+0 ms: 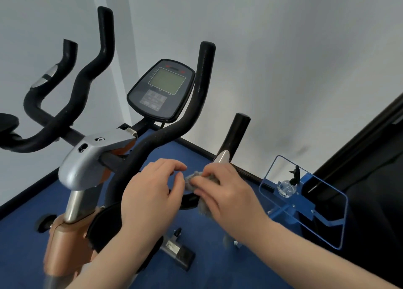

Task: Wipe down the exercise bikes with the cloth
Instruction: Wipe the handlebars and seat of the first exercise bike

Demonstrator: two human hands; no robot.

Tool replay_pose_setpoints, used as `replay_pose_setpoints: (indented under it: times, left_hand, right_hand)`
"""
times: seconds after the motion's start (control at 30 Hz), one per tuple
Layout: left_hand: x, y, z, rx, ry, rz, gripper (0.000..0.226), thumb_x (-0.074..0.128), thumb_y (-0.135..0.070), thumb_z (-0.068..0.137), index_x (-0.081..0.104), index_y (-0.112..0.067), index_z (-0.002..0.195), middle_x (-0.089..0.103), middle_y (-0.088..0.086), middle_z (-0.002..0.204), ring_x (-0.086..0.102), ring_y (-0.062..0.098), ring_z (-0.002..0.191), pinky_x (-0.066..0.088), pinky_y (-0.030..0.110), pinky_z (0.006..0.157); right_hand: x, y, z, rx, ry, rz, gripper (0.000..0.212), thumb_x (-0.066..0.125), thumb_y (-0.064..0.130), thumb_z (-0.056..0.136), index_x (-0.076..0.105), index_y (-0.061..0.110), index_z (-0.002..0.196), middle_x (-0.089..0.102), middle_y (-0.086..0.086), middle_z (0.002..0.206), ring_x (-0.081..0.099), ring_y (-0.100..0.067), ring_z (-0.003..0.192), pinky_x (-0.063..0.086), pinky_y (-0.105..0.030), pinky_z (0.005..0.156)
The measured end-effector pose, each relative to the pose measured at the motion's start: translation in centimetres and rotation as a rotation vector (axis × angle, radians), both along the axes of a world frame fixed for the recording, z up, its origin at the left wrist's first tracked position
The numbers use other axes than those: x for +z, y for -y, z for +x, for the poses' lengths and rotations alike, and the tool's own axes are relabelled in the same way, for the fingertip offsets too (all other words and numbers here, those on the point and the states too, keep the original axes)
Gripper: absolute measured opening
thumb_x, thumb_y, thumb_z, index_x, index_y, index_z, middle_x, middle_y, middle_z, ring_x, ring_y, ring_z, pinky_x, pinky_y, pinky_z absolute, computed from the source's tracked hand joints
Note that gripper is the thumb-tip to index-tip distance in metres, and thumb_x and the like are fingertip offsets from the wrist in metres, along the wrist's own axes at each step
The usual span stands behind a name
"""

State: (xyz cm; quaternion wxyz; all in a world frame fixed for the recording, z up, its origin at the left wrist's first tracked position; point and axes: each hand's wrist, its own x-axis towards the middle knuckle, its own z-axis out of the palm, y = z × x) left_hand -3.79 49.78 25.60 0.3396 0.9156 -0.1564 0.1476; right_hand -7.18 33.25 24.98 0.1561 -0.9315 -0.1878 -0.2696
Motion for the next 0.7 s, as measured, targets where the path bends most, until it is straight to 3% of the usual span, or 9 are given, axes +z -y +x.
replay_pose_setpoints:
  times: [0.13,0.23,0.4,0.47,0.53,0.6,0.7]
  left_hand:
    - [0.0,0.0,-0.1,0.010,-0.021,-0.008,0.013,0.057,-0.023,0.086,0.064,-0.032,0.092,0.061,-0.021,0.085,0.049,-0.002,0.064,0.029,0.010,0.054]
    - [0.0,0.0,-0.1,0.019,-0.025,-0.006,0.013,0.057,-0.023,0.086,0.064,-0.032,0.092,0.062,-0.021,0.086,0.050,-0.003,0.066,0.029,0.011,0.053]
    - [0.0,0.1,-0.2,0.032,-0.035,-0.022,0.013,0.058,-0.022,0.085,0.065,-0.032,0.091,0.062,-0.021,0.086,0.050,-0.004,0.068,0.029,0.010,0.053]
    - [0.0,0.1,-0.2,0.037,-0.033,-0.023,0.013,0.058,-0.023,0.086,0.065,-0.032,0.091,0.063,-0.020,0.086,0.051,-0.003,0.070,0.030,0.010,0.054]
    - [0.0,0.0,-0.2,0.046,-0.041,-0.026,0.014,0.058,-0.023,0.086,0.065,-0.033,0.092,0.063,-0.020,0.087,0.052,-0.001,0.071,0.030,0.011,0.054]
    - [0.0,0.0,-0.3,0.057,-0.049,-0.032,0.014,0.058,-0.023,0.086,0.065,-0.033,0.093,0.063,-0.020,0.087,0.052,-0.001,0.072,0.030,0.011,0.053]
    - [0.0,0.1,-0.3,0.061,-0.049,-0.029,0.014,0.057,-0.024,0.086,0.064,-0.033,0.094,0.063,-0.020,0.088,0.053,0.000,0.073,0.031,0.012,0.053]
  right_hand:
    - [2.4,3.4,3.4,-0.170,0.048,0.091,0.017,0.061,0.021,0.088,0.071,0.013,0.100,0.058,-0.005,0.096,0.053,-0.021,0.088,0.052,-0.037,0.067]
    - [2.3,3.5,3.7,-0.199,0.088,0.117,0.015,0.063,0.018,0.088,0.072,0.011,0.099,0.059,-0.006,0.097,0.055,-0.022,0.087,0.050,-0.034,0.070]
    - [2.8,4.9,4.0,-0.134,0.152,-0.024,0.014,0.067,0.015,0.086,0.071,0.011,0.099,0.061,-0.006,0.094,0.055,-0.020,0.084,0.053,-0.033,0.061]
    - [4.5,6.2,5.9,-0.137,0.248,-0.182,0.011,0.070,0.012,0.084,0.072,0.010,0.095,0.063,-0.008,0.091,0.055,-0.024,0.080,0.052,-0.034,0.057]
    - [5.8,6.3,7.2,-0.137,0.220,-0.247,0.011,0.064,0.014,0.088,0.071,0.010,0.095,0.062,-0.009,0.092,0.054,-0.026,0.080,0.050,-0.037,0.063]
    - [7.1,5.8,8.2,-0.204,0.102,-0.069,0.017,0.058,0.021,0.092,0.072,0.013,0.099,0.060,-0.008,0.098,0.053,-0.022,0.088,0.047,-0.035,0.072]
    - [7.8,6.1,8.7,-0.293,-0.104,0.513,0.011,0.064,0.032,0.087,0.074,0.029,0.090,0.064,0.005,0.094,0.059,-0.008,0.087,0.047,-0.029,0.083]
